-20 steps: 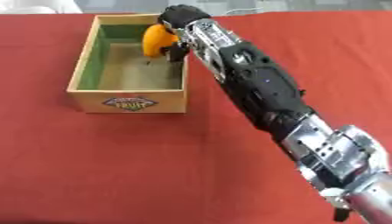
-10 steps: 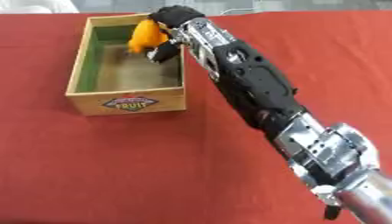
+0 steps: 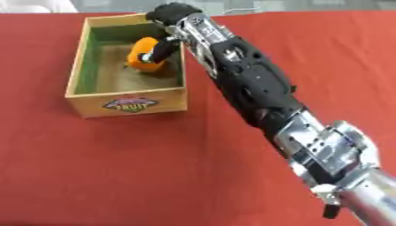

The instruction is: Pick up objects on the table and place them in the box.

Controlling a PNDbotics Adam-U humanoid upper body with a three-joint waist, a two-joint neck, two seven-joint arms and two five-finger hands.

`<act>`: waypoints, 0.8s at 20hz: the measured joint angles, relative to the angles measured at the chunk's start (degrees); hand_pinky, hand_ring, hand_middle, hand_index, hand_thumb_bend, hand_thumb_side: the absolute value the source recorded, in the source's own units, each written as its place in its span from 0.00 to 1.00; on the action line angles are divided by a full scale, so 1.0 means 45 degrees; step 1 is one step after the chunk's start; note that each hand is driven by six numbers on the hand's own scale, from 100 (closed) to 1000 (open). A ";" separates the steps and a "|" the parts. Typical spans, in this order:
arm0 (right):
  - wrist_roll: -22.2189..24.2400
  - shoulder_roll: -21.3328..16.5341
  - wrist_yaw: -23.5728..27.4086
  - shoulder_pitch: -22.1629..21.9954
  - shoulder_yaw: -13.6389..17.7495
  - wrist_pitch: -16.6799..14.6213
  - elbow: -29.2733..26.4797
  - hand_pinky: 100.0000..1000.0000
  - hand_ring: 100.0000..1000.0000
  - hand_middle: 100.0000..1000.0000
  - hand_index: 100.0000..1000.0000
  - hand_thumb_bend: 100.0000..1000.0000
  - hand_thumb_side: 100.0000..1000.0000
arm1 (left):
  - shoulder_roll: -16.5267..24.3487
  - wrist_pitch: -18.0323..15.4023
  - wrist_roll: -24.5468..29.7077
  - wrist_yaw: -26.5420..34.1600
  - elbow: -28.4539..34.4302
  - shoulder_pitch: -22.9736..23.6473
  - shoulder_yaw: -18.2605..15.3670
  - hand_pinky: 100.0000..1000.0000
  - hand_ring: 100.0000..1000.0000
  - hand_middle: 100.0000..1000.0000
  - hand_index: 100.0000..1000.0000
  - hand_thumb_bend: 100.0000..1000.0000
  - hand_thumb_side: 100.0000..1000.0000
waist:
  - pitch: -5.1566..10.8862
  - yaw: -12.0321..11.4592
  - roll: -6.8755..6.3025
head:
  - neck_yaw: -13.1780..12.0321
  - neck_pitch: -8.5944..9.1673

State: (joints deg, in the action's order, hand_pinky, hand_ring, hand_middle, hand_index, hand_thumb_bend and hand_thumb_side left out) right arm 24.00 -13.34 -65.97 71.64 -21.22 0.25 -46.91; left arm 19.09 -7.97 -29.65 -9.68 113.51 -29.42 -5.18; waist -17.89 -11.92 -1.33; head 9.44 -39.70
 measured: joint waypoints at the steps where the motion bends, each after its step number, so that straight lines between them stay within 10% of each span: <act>1: 0.0073 0.0000 -0.0019 0.0000 0.0006 -0.0019 -0.0041 0.81 0.91 0.87 1.00 0.39 0.71 | 0.0000 0.0001 0.0001 0.0000 0.0000 0.0002 0.0000 0.56 0.59 0.67 0.82 0.05 0.90 | 0.0007 0.0000 0.0000 | 0.0000 0.0000; 8: 0.0221 -0.0202 0.0595 0.0120 0.0081 0.0262 -0.1398 0.80 0.88 0.82 1.00 0.22 0.69 | 0.0000 0.0012 0.0012 0.0000 0.0000 0.0055 0.0000 0.56 0.59 0.67 0.82 0.05 0.91 | 0.0121 0.0134 -0.0004 | -0.0004 -0.0063; 11: 0.0316 -0.0705 0.1337 0.0098 0.0060 0.0608 -0.2866 0.78 0.85 0.76 1.00 0.02 0.70 | 0.0000 0.0018 0.0018 -0.0003 0.0000 0.0091 0.0000 0.56 0.59 0.67 0.82 0.06 0.91 | 0.0153 0.0204 -0.0004 | -0.0035 -0.0121; 16: 0.0241 -0.2032 0.2974 -0.0615 0.0106 0.1783 -0.6407 0.75 0.81 0.70 0.92 0.00 0.65 | 0.0001 0.0023 0.0010 -0.0034 0.0000 0.0153 -0.0003 0.56 0.59 0.67 0.82 0.06 0.91 | 0.0215 0.0320 -0.0038 | -0.0174 -0.0305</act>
State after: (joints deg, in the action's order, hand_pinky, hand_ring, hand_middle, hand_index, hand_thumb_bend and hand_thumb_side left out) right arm 25.08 -22.48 -52.58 68.87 -20.74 8.28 -75.74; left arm 19.10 -7.86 -29.60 -9.83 113.51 -28.73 -5.19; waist -16.92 -10.48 -1.50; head 8.65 -41.07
